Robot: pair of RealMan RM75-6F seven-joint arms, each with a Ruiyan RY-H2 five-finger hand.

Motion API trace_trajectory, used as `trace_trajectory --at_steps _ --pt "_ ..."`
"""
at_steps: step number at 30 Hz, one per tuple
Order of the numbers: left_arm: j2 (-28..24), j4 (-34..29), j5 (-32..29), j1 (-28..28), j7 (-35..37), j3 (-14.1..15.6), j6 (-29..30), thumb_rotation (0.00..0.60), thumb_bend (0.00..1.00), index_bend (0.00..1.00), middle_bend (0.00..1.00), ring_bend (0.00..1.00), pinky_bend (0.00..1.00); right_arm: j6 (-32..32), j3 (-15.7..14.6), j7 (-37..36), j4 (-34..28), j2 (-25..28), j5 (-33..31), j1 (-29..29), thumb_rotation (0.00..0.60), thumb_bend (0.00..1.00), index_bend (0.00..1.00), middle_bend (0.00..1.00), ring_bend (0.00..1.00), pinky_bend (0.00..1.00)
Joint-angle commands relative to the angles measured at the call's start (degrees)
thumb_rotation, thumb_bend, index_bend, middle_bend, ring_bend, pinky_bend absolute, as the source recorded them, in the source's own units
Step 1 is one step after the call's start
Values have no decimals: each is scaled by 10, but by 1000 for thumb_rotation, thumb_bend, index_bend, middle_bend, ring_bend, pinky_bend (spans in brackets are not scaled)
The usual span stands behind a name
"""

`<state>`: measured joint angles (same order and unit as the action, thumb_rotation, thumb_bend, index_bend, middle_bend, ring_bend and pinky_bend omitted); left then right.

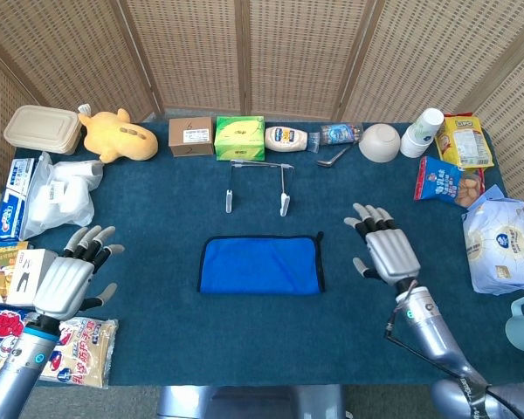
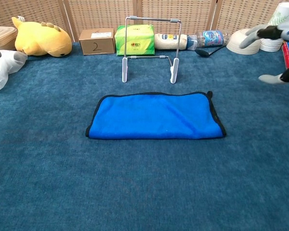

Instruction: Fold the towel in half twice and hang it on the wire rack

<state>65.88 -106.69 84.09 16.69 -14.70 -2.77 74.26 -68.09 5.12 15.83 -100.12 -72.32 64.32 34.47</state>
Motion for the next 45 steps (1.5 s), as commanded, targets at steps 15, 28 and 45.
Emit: trace_trajectory --at_steps 15,28,45 --pt "13 72 22 27 6 3 -30 600 411 224 120 0 0 -76 6 -24 -15 28 38 -79 600 348 159 19 0 0" --pt "71 186 80 128 53 -5 -127 600 412 221 122 0 0 -84 9 -32 -28 44 45 -113 600 345 159 18 0 0" --pt "226 403 145 224 133 7 -151 600 411 210 95 0 0 -91 22 -36 -36 58 36 -142 600 347 160 15 0 0"
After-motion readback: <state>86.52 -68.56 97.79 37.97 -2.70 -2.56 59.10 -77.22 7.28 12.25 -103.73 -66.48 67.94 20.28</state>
